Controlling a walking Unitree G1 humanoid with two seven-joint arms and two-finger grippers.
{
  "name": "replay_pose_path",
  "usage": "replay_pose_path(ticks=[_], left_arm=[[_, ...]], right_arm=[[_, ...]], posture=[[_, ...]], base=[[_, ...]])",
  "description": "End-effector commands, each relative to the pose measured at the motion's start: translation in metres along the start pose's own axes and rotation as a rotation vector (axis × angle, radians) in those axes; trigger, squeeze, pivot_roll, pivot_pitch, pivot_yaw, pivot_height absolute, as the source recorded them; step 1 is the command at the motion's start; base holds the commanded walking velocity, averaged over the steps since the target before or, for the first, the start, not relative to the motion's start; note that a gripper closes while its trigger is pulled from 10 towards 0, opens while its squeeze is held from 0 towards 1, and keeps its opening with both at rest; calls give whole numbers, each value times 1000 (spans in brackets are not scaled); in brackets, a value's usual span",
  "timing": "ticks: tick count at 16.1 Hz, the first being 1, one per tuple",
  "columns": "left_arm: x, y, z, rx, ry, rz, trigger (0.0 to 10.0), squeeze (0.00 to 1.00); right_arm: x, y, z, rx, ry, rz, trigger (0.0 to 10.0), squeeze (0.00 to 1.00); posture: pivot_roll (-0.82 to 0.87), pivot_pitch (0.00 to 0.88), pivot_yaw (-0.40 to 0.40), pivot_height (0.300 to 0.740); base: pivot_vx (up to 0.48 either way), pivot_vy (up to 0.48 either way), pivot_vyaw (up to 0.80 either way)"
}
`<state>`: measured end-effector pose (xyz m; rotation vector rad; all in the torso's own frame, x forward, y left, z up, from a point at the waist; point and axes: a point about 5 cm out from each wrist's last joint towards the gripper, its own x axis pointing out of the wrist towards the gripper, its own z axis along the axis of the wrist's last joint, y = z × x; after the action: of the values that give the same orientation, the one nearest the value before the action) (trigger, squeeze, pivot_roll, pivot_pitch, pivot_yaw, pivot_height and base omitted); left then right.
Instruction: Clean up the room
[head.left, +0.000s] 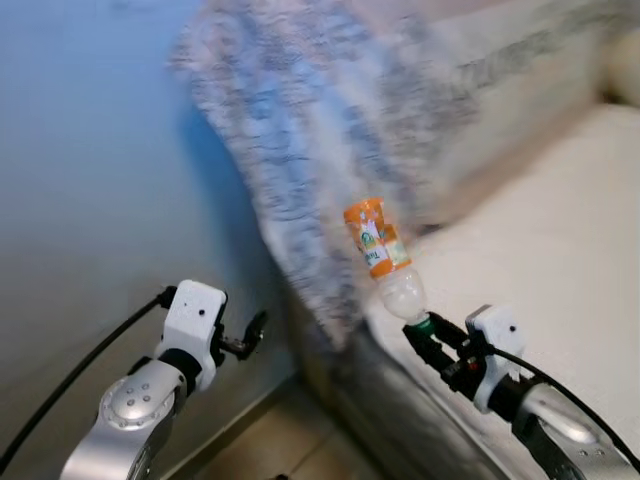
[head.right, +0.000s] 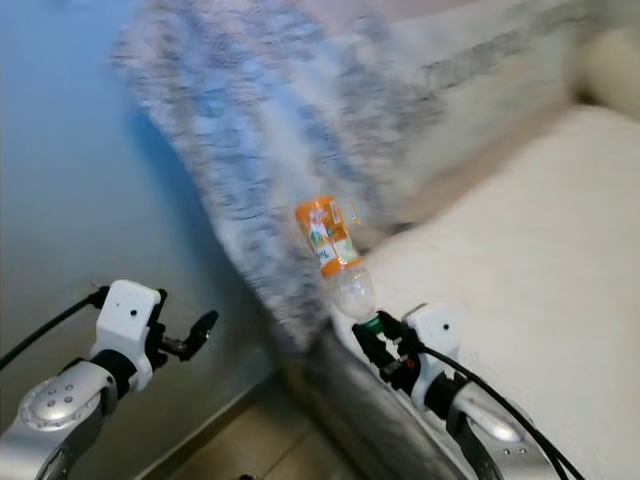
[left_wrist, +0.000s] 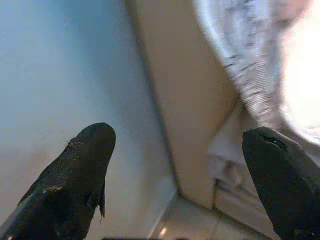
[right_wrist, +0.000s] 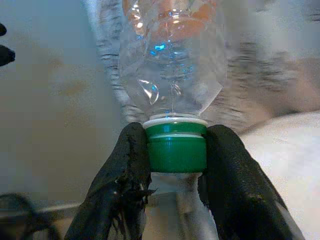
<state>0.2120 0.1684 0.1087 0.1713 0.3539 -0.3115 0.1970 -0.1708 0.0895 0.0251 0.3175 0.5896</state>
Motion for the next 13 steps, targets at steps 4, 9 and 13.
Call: replay_pose_path(ticks=[4,9,13], left_arm=[[-1,9,-5,-57,13,42,10000,0],[1,8,-6,-13,-5,123,10000,0],[0,2,-4,27,-9,96,10000,0]], right_arm=[[8,8,0,-8,18,47,10000,0],[23,3,-2,-27,61,-20,10000,0],[34,8,-4,-35,67,-10,10000,0]], posture=[[-48,0,47,740],[-23,0,20,740],[0,0,9,740]], base=[[0,0,800],[0,0,759],[0,0,800]])
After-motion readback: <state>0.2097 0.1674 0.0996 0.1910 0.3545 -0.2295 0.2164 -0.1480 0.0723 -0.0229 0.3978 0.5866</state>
